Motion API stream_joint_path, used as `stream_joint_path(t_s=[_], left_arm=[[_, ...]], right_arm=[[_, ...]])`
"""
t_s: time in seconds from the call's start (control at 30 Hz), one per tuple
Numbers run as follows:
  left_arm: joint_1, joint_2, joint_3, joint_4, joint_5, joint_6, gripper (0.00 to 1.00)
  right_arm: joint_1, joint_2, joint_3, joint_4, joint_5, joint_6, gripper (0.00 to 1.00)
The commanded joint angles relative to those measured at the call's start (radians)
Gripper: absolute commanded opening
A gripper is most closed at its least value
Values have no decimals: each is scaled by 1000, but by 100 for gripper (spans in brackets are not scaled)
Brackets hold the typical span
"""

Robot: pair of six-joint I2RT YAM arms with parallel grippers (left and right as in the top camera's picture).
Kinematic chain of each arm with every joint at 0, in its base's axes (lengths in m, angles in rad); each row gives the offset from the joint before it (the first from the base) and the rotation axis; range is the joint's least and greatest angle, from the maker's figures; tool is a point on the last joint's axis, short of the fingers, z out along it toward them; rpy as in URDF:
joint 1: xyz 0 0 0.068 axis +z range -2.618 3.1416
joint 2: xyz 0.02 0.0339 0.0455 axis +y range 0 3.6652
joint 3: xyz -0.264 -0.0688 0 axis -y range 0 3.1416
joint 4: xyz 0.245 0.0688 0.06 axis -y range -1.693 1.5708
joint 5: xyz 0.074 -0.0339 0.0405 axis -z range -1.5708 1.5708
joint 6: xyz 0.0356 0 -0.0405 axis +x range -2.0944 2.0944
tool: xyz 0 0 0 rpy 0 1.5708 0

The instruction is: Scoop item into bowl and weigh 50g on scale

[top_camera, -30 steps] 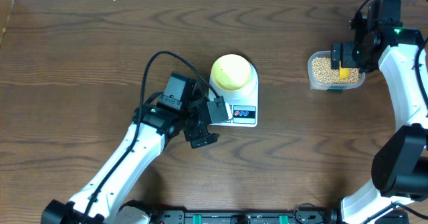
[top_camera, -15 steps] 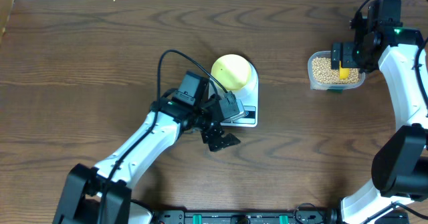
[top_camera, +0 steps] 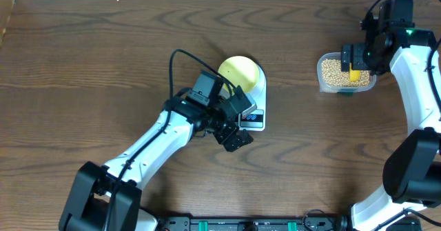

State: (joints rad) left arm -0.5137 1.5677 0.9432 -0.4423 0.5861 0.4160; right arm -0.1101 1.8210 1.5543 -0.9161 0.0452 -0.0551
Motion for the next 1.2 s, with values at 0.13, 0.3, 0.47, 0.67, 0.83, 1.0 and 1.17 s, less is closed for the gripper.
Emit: stream_joint_path(t_s=[0.13, 0.3, 0.47, 0.67, 0.83, 1.0, 1.17], left_arm=[[-105, 57, 16, 55, -216, -149, 98], [-195, 137, 16, 111, -299, -148, 98], [-243, 151, 17, 132, -396, -148, 98], [-250, 151, 17, 185, -415, -148, 98], [-250, 151, 17, 195, -415, -151, 98], [-250, 151, 16, 198, -389, -156, 98], [-250, 151, 16, 198, -351, -157, 97]], right_arm=[[-7, 3, -3, 0, 8, 6, 99], [-7, 3, -3, 0, 8, 6, 99], [-7, 3, -3, 0, 8, 6, 99], [-7, 3, -3, 0, 8, 6, 99], [-7, 3, -3, 0, 8, 6, 99], [-7, 3, -3, 0, 8, 6, 99], [-7, 3, -3, 0, 8, 6, 99]])
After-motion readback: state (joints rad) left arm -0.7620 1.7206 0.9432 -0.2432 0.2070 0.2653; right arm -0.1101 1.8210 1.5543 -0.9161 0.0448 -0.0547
